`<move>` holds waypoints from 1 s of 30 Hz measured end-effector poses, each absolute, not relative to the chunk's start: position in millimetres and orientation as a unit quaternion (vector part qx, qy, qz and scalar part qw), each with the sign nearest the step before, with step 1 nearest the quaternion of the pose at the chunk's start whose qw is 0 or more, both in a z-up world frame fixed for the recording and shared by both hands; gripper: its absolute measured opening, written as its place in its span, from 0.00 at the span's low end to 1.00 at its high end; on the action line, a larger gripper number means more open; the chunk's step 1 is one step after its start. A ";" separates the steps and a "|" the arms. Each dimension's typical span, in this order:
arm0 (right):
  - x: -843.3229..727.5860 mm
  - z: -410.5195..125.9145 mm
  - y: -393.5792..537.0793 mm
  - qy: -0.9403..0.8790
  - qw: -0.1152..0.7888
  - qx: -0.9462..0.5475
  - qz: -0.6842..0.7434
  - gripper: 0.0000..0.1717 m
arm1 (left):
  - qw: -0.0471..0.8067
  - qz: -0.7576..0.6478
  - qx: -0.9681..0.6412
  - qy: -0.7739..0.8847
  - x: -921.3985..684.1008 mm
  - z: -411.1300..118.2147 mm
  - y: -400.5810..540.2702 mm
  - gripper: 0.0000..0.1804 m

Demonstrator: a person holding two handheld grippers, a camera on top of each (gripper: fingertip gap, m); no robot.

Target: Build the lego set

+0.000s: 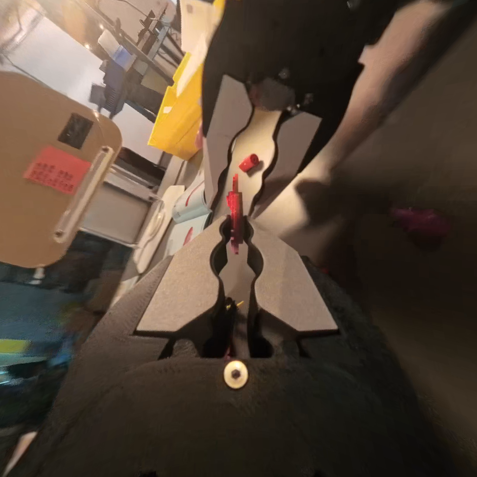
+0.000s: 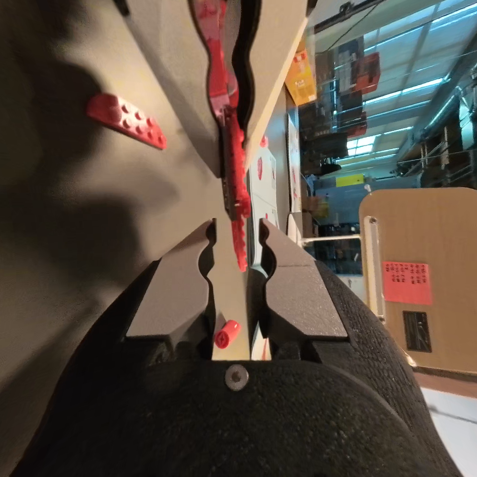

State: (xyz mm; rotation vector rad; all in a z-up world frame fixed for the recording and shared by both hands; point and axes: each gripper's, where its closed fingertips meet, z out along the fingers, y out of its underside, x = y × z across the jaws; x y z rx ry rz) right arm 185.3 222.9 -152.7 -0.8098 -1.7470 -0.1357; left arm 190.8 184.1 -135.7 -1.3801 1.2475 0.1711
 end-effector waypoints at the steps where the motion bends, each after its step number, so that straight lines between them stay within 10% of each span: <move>1: 184.7 -150.6 218.1 -0.745 0.572 -0.343 -0.036 0.21 | 0.599 0.038 -0.600 0.529 190.1 -131.9 182.3 0.04; 10: 184.0 -116.6 171.8 -0.718 0.579 -0.340 0.185 0.16 | 0.610 -0.144 -0.573 0.528 194.0 -118.0 160.1 0.04; 30: 185.4 -118.7 165.2 -0.736 0.547 -0.348 0.194 0.06 | 0.605 -0.146 -0.567 0.540 192.2 -114.9 155.5 0.05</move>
